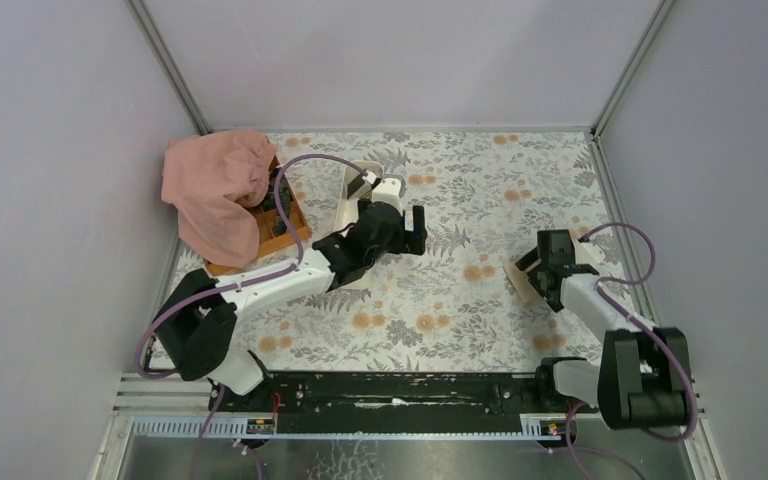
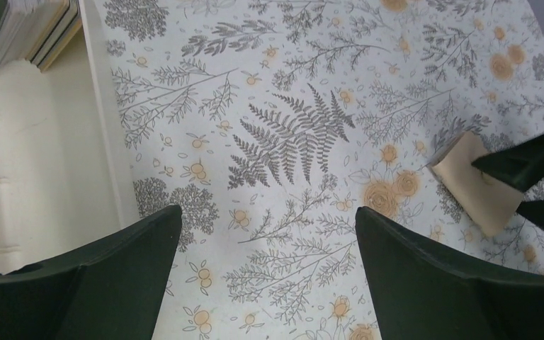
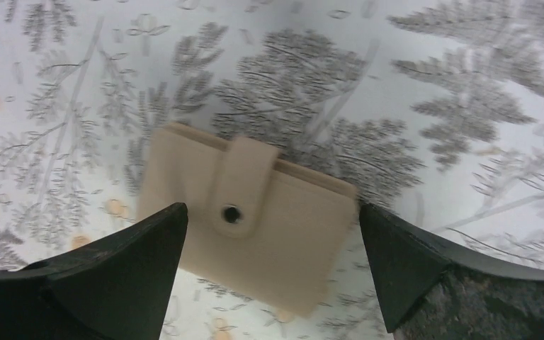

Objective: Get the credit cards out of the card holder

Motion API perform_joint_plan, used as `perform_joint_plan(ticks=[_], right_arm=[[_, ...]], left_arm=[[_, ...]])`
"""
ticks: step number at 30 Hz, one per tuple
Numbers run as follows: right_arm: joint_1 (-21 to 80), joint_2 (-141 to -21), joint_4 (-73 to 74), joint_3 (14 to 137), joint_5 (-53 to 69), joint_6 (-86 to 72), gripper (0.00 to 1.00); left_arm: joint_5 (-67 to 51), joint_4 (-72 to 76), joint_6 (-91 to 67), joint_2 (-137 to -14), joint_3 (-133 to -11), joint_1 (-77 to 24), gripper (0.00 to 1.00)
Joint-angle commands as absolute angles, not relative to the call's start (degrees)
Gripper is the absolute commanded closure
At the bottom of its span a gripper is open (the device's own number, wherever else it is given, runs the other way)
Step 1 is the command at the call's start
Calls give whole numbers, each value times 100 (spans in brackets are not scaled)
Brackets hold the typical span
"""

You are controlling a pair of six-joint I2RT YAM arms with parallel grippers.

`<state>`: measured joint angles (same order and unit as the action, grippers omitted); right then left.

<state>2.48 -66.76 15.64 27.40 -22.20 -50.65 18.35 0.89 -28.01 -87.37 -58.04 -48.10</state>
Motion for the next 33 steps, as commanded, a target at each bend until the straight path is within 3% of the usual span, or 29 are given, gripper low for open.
perform_joint_plan(ticks=[1, 6, 9, 19, 28, 33], right_arm=[[219, -7396, 1254, 3268, -1242, -4860, 0], [243, -7569, 748, 3102, -539, -4831, 17], [418, -7559, 404, 2883, -260, -4787, 21], [2117, -7838, 270, 2905, -465, -5396, 23], [2198, -6617, 1022, 3174, -1741, -4733, 22], [2199, -6927, 1297, 3691, -2493, -4215, 29]], left_arm=[[1645, 497, -2838, -8647, -5700, -4843, 0], [1809, 511, -2786, -8575, -5511, -4848, 0], [1841, 548, -2786, -8599, -5444, -4831, 0], [1731, 726, -2813, -8880, -5458, -4834, 0], [1168, 1171, -2853, -9114, -5311, -4816, 0], [747, 1231, -2825, -9268, -5298, -4812, 0]])
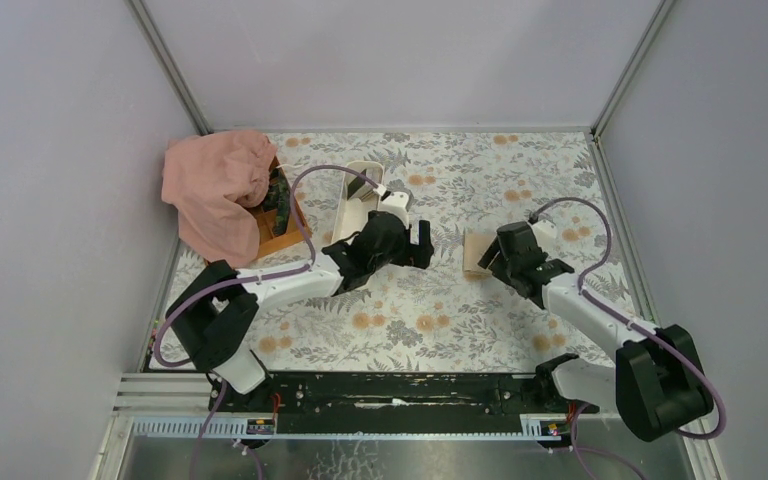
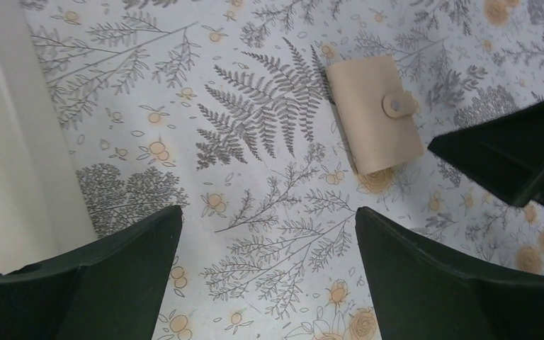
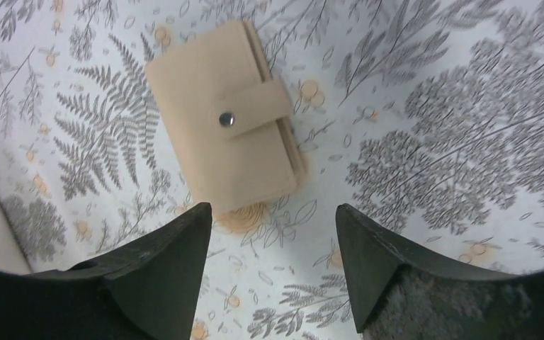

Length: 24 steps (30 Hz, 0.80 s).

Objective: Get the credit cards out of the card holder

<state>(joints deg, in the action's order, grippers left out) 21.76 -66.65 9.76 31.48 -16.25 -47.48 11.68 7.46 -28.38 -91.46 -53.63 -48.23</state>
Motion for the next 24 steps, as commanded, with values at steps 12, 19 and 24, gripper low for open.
perform_joint_plan(ticks=[12, 19, 24], right_arm=[[2210, -8232, 1470, 4761, -2777, -3019, 22], [2206, -8500, 1283, 4833, -2137, -2875, 14], [2209, -8798, 1290, 5036, -1962, -2880, 21]], left_arm=[[682, 1179, -2655, -9339, -5091, -4816, 0], [482, 1186, -2672, -9547, -5175, -4817, 0], [534, 1239, -2586, -9486, -5082, -4817, 0]])
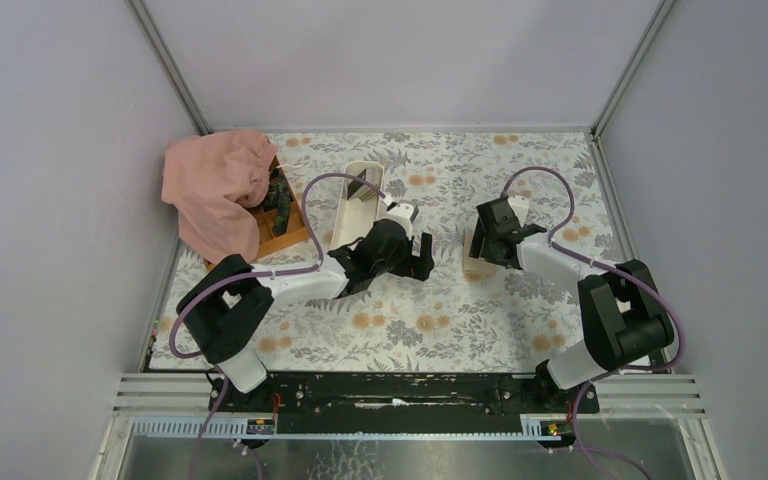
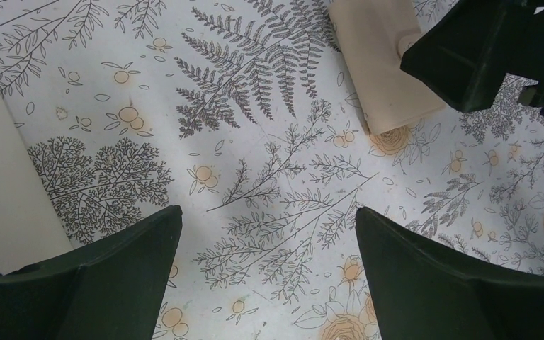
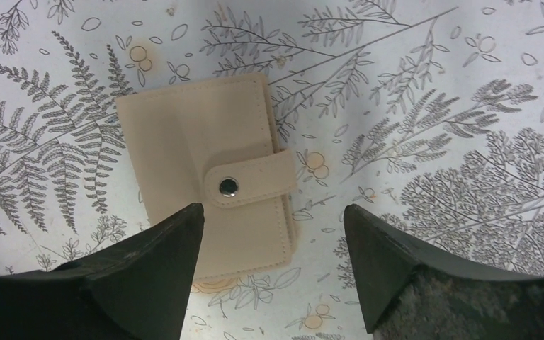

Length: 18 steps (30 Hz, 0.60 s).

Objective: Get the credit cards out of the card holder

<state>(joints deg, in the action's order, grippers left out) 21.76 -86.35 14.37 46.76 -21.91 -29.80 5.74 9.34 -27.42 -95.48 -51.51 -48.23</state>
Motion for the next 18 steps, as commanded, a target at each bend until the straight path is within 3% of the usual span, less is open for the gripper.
perform_joint_plan(ticks=[1, 6, 18], right_arm=[[2209, -8844, 1270, 5058, -1920, -2891, 21], [2209, -9074, 1255, 5159, -1900, -2958, 24], [2209, -9410, 1318, 5227, -2234, -3233, 56]], left_arm=[[537, 1237, -2577, -9486, -5074, -4816, 0], [488, 1232, -2570, -9488, -5063, -4817, 0], [385, 1258, -2584, -9566, -5043, -4819, 0]])
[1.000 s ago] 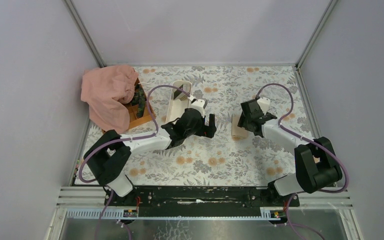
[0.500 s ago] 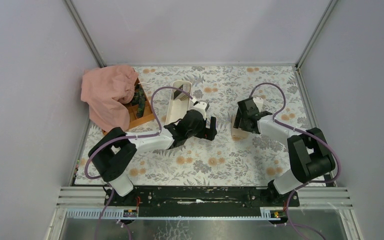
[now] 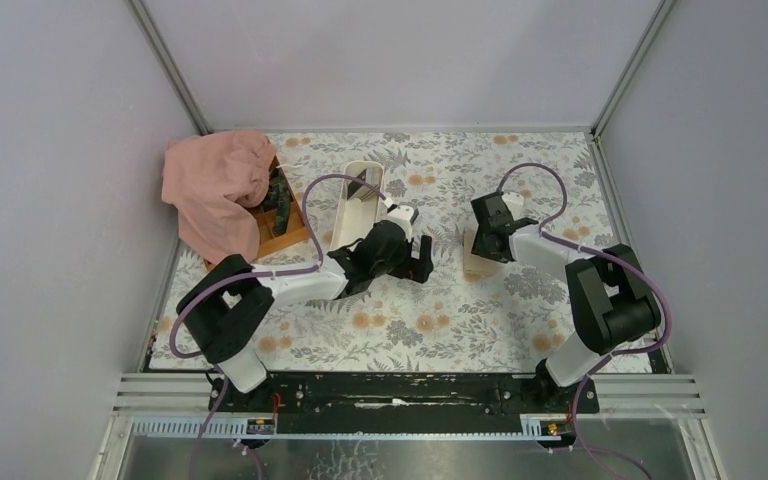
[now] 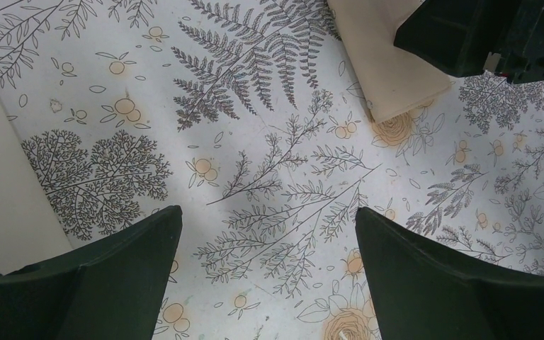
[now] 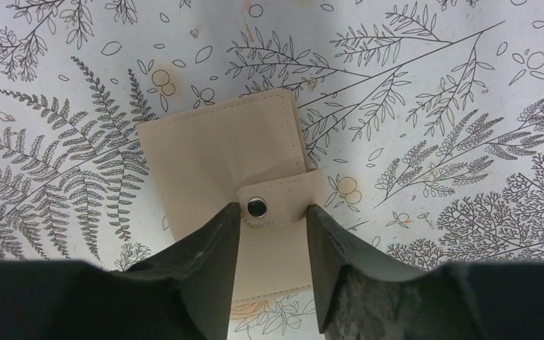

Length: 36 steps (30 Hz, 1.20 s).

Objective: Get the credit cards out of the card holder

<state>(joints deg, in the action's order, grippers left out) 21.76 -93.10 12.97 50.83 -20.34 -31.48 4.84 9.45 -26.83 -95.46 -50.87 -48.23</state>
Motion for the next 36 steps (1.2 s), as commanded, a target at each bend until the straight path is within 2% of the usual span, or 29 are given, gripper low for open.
perform_joint_plan(ticks=[1, 5, 7, 9, 10, 29, 36], right_arm=[[2210, -9413, 1332, 5222, -2250, -3240, 59], [2205, -9366, 1332, 5198, -2272, -3270, 74], [2201, -9323, 1327, 5184, -2245, -3277, 84], [2206, -9252, 1303, 5159, -2165, -3278, 98], [2198, -9203, 1275, 5134, -2108, -3282, 100], [2181, -8108, 368, 4393, 178, -3417, 100], [2181, -8075, -538, 3734, 1059, -3746, 100]], left_arm=[[372, 1253, -2584, -9573, -5049, -4818, 0], [343, 1249, -2599, -9613, -5069, -4811, 0], [317, 1248, -2607, -9629, -5080, -4822, 0], [282, 1259, -2610, -9646, -5088, -4816, 0], [257, 1257, -2618, -9649, -5101, -4815, 0], [-312, 1677, -3032, -9570, -5212, -4825, 0], [-775, 2121, -3511, -10041, -5391, -4834, 18]])
